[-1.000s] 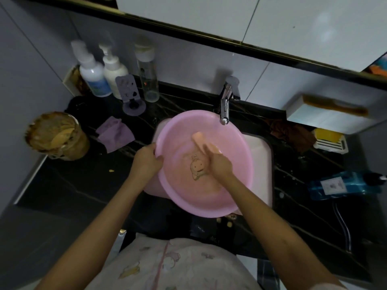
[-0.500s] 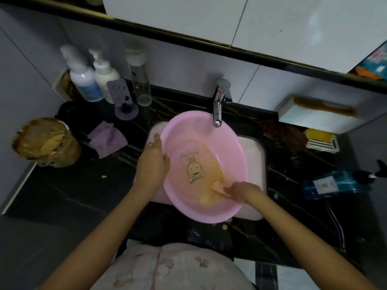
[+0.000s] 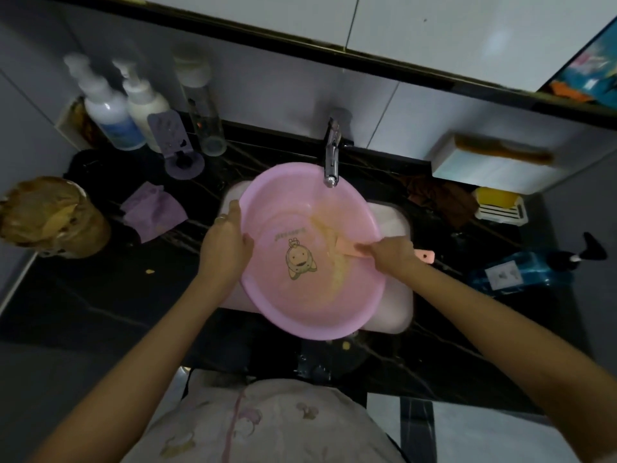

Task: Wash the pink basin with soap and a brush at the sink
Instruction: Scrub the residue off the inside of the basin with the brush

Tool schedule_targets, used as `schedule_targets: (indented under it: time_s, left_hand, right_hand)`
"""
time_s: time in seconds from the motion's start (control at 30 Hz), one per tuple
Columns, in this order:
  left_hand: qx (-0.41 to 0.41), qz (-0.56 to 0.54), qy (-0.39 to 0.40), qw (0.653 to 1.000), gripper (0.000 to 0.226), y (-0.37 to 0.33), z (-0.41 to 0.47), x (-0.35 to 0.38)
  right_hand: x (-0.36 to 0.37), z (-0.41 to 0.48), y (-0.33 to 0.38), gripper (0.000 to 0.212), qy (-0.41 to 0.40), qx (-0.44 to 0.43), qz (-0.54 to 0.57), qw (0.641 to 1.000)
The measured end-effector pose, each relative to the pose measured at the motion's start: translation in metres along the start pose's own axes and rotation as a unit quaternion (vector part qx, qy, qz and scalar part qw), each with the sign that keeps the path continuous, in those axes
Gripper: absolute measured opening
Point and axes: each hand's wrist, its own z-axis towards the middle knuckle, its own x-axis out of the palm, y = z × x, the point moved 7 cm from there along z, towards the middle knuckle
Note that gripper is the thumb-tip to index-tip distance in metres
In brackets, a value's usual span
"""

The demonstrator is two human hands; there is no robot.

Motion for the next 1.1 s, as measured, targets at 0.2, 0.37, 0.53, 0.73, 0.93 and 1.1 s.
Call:
schedule_targets:
  time_s: [0.2,0.37,0.53,0.73,0.93,1.1]
  left_hand:
    - [0.018,-0.019,-0.006,1.0,0.052,0.004,-0.003,0.001]
    - [0.016,-0.035,-0.005,0.999,0.044,0.01,-0.001,0.005]
    - [0.021,-0.024,0.011,0.999,0.045,0.016,0.002,0.008]
    - [0.016,-0.029,0.017,0.999,0.046,0.019,-0.001,0.006]
    - [0.017,-0.051,0.022,0.998,0.041,0.025,-0.001,0.009]
    - [0.01,-0.045,0.02,0.999,0.041,0.02,0.001,0.007]
  right_hand:
    - [0.029,-0.004,0.037,0.055,0.03,0.042,0.126,0.991]
    - [0.039,-0.054,0.089,0.038,0.143,-0.065,0.218,0.963]
    - [-0.016,-0.063,0.154,0.047,0.05,-0.19,0.338,0.92]
    - [-0.029,0.016,0.139,0.061,-0.066,-0.067,0.419,0.903]
    - [0.046,0.004,0.077,0.047,0.023,0.096,0.375,0.922]
    - [0.035,-0.049,0.122,0.045,0.171,-0.048,0.3,0.937]
